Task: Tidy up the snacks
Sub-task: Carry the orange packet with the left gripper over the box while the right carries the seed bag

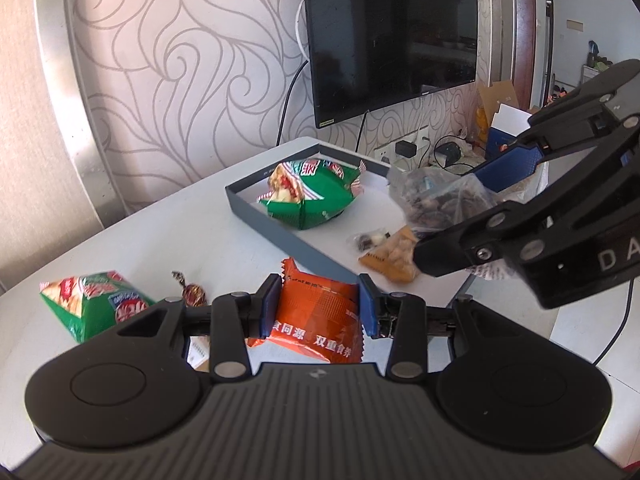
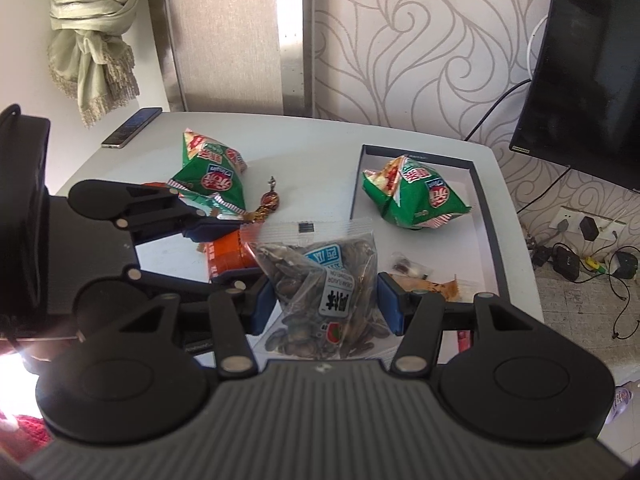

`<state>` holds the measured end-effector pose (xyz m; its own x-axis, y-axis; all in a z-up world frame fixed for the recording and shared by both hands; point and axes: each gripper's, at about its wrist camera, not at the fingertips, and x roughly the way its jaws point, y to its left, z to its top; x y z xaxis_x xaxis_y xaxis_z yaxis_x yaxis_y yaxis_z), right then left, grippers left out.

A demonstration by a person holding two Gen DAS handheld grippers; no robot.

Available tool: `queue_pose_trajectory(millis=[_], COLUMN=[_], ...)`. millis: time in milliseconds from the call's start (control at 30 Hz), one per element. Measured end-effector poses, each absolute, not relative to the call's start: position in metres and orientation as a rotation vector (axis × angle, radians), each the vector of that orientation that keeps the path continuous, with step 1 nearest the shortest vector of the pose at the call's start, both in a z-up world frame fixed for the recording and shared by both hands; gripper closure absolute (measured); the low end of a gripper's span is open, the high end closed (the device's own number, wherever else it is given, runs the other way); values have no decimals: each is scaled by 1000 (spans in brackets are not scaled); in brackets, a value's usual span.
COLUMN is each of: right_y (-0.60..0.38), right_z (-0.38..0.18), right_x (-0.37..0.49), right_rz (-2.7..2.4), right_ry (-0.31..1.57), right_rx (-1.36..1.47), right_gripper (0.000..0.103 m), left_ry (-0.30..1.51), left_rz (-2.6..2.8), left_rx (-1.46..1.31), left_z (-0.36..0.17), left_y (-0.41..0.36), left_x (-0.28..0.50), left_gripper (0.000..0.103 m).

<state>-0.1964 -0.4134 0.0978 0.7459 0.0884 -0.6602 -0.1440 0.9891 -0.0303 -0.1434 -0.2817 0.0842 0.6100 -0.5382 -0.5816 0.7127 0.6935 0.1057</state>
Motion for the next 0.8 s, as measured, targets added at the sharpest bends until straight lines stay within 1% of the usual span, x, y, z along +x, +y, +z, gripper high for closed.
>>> queue_pose_trajectory(millis=[800], right_y=[-479], right_z=[106], right_x=[-195], right_rz=[67], right_ry=[707], right_rx=[-78], right_gripper=[46], left_ry=[524], left_rz=[-757], left_rx=[318], left_z=[89], left_y=[-352], left_x=[-114], left_gripper=[57])
